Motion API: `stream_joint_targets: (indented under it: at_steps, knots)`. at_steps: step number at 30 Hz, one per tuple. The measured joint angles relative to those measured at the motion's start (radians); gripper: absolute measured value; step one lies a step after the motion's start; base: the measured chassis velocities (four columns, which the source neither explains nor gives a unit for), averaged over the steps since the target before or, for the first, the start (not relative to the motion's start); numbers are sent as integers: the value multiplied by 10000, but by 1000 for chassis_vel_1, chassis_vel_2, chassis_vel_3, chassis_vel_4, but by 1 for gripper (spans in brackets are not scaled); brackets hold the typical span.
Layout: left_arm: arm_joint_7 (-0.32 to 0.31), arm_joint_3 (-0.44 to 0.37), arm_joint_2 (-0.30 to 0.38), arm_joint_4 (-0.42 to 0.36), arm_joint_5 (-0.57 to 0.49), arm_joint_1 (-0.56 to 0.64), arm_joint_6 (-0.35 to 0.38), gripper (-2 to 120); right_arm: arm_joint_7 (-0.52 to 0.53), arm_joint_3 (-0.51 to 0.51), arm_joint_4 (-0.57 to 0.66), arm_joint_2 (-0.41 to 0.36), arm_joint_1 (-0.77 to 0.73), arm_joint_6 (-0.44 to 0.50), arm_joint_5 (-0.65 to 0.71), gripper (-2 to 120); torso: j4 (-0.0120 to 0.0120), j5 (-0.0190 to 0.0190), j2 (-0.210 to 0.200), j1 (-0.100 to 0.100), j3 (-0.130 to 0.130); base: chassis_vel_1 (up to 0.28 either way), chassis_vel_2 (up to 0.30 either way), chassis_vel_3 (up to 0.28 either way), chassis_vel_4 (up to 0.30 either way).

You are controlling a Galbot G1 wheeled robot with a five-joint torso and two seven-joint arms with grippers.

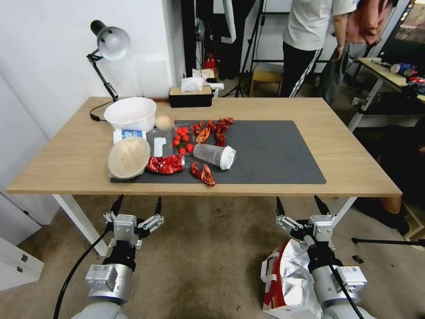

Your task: Pick up the food delivery bag from the floor and place it on the table.

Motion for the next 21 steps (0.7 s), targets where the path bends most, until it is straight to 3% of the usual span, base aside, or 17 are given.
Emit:
stream_joint_targets:
  at_steps: [14,17,18,20,21]
  knots:
    - [-1,0,0,0,0,-1,0,100,7,-1,5,-7,12,-5,7,100,-1,1,0,0,1,0,0,0,0]
    - [-341,-20,344,-59,-397,-312,-101,100,286,71,253,-222,422,-127,189,100,1,3,0,-2,1,0,0,0,0]
    - [-645,-54,667,-156,-742,-622,-219,99,471,159,437,-358,728,-180,290,100,5,-6,0,-2,0,0,0,0,0]
    - [-1384,-103,1470,-426,-1631,-1313,-460,99,639,185,677,-490,1116,-559,437,100,-8,7,-1,2,1,0,0,0,0]
    - [-1384,-103,1470,-426,-1631,-1313,-460,99,639,185,677,-490,1116,-559,437,100,-8,7,-1,2,1,0,0,0,0]
